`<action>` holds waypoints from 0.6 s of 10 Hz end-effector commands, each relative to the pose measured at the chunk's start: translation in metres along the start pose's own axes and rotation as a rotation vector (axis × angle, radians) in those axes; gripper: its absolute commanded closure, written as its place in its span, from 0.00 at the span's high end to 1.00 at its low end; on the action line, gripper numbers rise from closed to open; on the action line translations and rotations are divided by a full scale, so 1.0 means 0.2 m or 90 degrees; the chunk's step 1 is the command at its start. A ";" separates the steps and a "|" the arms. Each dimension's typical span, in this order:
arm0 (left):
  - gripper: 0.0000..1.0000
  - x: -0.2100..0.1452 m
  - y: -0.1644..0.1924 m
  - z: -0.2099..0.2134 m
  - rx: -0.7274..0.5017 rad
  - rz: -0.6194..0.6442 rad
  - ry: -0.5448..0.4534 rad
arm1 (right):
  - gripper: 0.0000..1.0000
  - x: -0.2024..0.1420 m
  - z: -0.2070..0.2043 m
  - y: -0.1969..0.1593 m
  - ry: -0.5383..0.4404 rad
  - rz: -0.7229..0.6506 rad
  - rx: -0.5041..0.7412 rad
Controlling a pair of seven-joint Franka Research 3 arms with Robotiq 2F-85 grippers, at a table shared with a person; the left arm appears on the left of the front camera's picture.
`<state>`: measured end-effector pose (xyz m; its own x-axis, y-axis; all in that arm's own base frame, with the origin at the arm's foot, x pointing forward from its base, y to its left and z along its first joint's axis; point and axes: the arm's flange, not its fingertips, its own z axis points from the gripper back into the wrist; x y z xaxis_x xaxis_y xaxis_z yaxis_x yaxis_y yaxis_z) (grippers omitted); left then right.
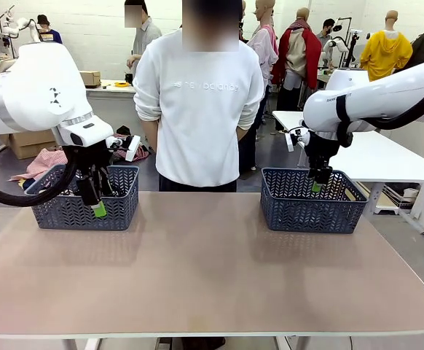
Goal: Organize the cables according to human instructions.
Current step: Pick up a bundle of cables and place it in the basket indicated by the human.
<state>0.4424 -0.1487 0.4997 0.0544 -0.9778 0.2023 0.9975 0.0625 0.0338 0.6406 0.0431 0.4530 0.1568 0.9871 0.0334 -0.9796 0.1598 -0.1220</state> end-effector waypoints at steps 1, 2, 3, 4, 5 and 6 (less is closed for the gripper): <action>1.00 -0.01 0.01 0.01 0.004 0.003 0.003 | 0.93 0.00 0.02 -0.01 -0.001 0.006 0.011; 1.00 -0.01 0.01 0.01 0.004 0.003 0.003 | 1.00 0.00 0.02 -0.02 0.000 0.009 0.013; 1.00 -0.01 0.01 0.01 0.004 0.003 0.003 | 1.00 0.01 0.02 -0.02 -0.001 0.008 0.015; 1.00 -0.01 0.01 0.01 0.004 0.003 0.003 | 1.00 0.00 0.02 -0.04 -0.018 -0.016 0.013; 1.00 -0.01 0.01 0.01 0.004 0.003 0.003 | 1.00 0.00 0.00 0.00 0.002 0.000 0.009; 1.00 -0.01 0.01 0.01 0.004 0.003 0.003 | 1.00 0.00 0.00 0.00 0.002 0.000 0.009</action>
<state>0.4424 -0.1487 0.4997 0.0544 -0.9778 0.2023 0.9975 0.0625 0.0338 0.6404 0.0434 0.4521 0.1605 0.9864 0.0361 -0.9807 0.1635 -0.1071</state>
